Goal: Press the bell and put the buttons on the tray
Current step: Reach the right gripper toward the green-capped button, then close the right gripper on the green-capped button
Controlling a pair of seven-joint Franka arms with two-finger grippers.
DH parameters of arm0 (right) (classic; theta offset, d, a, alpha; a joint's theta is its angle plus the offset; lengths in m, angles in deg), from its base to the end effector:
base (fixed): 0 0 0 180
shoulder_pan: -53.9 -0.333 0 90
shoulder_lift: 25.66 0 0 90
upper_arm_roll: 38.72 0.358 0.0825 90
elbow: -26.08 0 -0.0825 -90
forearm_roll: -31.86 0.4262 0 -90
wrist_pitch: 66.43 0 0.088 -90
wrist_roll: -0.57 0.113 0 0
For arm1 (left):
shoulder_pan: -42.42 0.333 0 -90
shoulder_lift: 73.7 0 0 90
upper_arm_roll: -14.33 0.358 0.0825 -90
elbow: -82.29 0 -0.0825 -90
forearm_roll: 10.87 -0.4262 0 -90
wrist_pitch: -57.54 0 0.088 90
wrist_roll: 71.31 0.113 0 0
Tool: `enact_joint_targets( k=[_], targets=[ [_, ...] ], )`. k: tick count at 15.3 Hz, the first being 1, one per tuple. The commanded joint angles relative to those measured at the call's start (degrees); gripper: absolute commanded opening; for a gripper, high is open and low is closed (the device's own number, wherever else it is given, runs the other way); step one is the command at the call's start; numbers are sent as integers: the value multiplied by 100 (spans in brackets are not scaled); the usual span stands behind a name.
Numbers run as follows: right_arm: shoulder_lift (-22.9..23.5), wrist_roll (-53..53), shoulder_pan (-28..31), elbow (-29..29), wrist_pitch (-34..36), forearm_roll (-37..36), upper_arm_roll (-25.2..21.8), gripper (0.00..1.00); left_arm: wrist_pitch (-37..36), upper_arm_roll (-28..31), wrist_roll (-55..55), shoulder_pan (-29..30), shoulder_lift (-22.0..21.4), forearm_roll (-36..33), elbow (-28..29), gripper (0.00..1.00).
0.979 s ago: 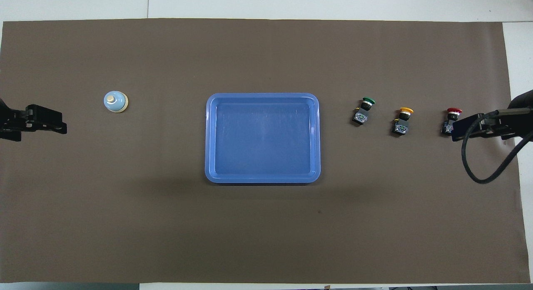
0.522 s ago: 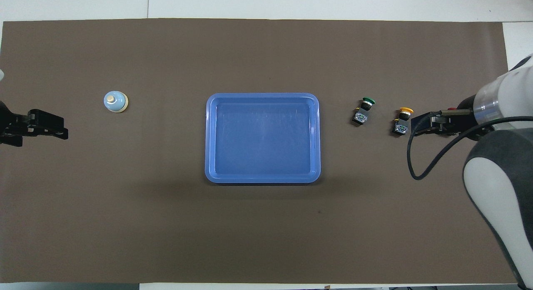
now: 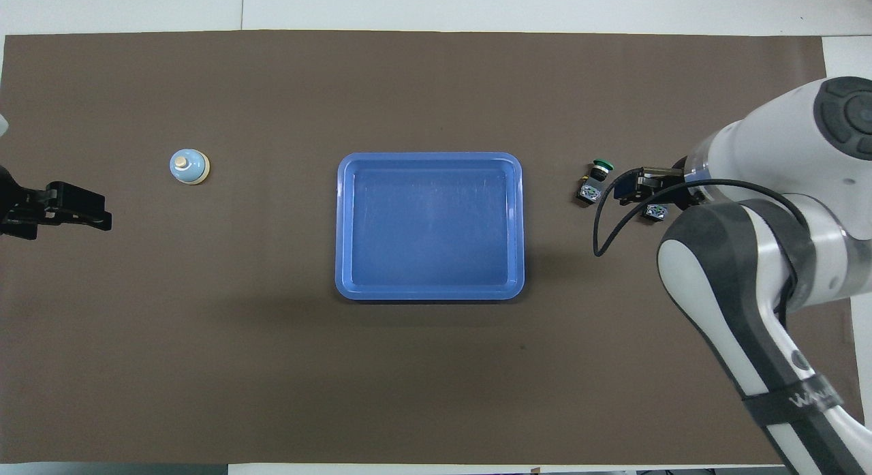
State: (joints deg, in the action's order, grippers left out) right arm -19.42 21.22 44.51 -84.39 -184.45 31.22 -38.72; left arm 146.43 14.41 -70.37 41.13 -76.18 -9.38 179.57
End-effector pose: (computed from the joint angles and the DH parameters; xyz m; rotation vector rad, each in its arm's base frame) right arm 0.6210 0.1020 0.4511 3.1233 -0.2998 0.0387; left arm 0.5743 -0.0151 0.6194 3.1111 -0.0571 -0.1607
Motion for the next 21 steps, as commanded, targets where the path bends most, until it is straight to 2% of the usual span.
enact_joint_targets(
  k=[1, 10, 15, 18, 19, 20, 21],
  targets=[
    [114, 70, 24, -430, -842, 90, 0, 100, -99, 62, 240, -38, -85, 44, 37, 100],
    [1203, 518, -81, -326, -1934, -7, 0, 100, -29, 71, 240, -20, -129, 44, 28, 100],
    [1475, 545, -72, -308, -2286, -16, -9, 100, -29, 71, 240, -20, -129, 44, 28, 100],
    [1485, 580, -55, -308, -2295, -16, -9, 100, -29, 71, 240, -20, -129, 44, 19, 100],
    [1494, 580, -29, -308, -2304, -16, -9, 96, -29, 71, 240, -20, -129, 44, 28, 100],
    [1494, 589, -37, -308, -2304, -7, -9, 87, -29, 71, 240, -20, -129, 44, 28, 100],
    [1494, 589, -29, -308, -2304, -16, -9, 70, -29, 71, 240, -20, -129, 44, 28, 100]
  ],
)
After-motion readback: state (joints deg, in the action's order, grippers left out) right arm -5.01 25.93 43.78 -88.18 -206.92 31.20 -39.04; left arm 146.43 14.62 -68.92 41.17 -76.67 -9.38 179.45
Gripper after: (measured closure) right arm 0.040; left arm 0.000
